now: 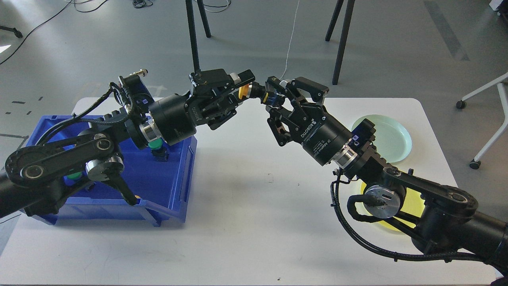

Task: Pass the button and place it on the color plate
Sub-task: 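Move the right gripper with the button over the yellow plate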

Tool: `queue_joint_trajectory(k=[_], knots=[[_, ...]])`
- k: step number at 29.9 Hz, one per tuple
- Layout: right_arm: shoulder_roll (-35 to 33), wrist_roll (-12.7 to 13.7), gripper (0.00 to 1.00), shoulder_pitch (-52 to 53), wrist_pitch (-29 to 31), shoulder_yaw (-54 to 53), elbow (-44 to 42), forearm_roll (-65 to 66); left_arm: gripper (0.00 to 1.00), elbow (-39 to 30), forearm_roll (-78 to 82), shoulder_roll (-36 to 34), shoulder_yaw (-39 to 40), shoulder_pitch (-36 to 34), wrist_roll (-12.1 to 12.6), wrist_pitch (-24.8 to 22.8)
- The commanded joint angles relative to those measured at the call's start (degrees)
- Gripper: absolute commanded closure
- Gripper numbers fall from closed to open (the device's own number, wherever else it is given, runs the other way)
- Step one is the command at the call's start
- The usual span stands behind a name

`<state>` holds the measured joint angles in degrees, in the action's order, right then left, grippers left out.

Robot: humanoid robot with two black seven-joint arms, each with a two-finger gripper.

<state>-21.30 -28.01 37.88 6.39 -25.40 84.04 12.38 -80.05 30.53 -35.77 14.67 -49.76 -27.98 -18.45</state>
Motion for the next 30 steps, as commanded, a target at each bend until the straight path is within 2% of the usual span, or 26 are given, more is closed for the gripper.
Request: queue_joint_trajectory(k=[1,3,4,8,12,17,19,22,28,30], knots=[[-0.06,0.01,0.98,0.0,-0.15,-0.09,-0.01,-0.07,0.66,-0.1,0.15,0.08,0.01,0.1,-0.02,-0.1],[-0.15,0.01,0.99,0.0,-0.15,-0.09,0.34,-0.07,0.45,-0.19,0.15,0.17,0.01,0.1,-0.02,-0.1],[-0.15,0.01,0.99,0.0,-0.15,-0.09,0.69,-0.07,0.3,-0.19,0.06,0.34,0.1,0.1,-0.02,-0.1],[-0.68,0.01,0.99,-0.35,-0.24,-0.09,1.22,-0.07,0.03,-0.1,-0.03,0.52,0.19,0.1,-0.02,-0.45],[-2.51,0.01,0.99,-1.75,-1.11,-0.62,1.48,0.02,0.01,-0.02,-0.12,0.61,0.19,0.1,-0.02,-0.54],[-10.24,0.01,0.99,-6.5,-2.87,-2.2,2.62,0.11,0.01,-0.02,-0.12,0.61,0.19,0.1,-0.02,-0.54],[-14.72,0.01,0.99,-8.78,-5.41,-2.81,3.06,0.11,0.01,-0.02,-0.12,0.7,0.19,0.1,-0.02,-0.54],[-20.18,0.01,0.99,-12.91,-12.43,-3.52,3.41,0.02,0.01,-0.02,-0.12,0.7,0.19,0.1,-0.02,-0.54],[-27.92,1.03,0.99,-18.01,-32.81,-1.76,6.4,0.02,0.01,0.34,-0.12,0.7,0.19,0.1,-0.02,-0.62],[-28.1,1.11,0.99,-19.33,-34.39,-0.27,6.14,0.19,0.01,0.42,-0.12,0.7,0.19,0.1,-0.02,-0.89]])
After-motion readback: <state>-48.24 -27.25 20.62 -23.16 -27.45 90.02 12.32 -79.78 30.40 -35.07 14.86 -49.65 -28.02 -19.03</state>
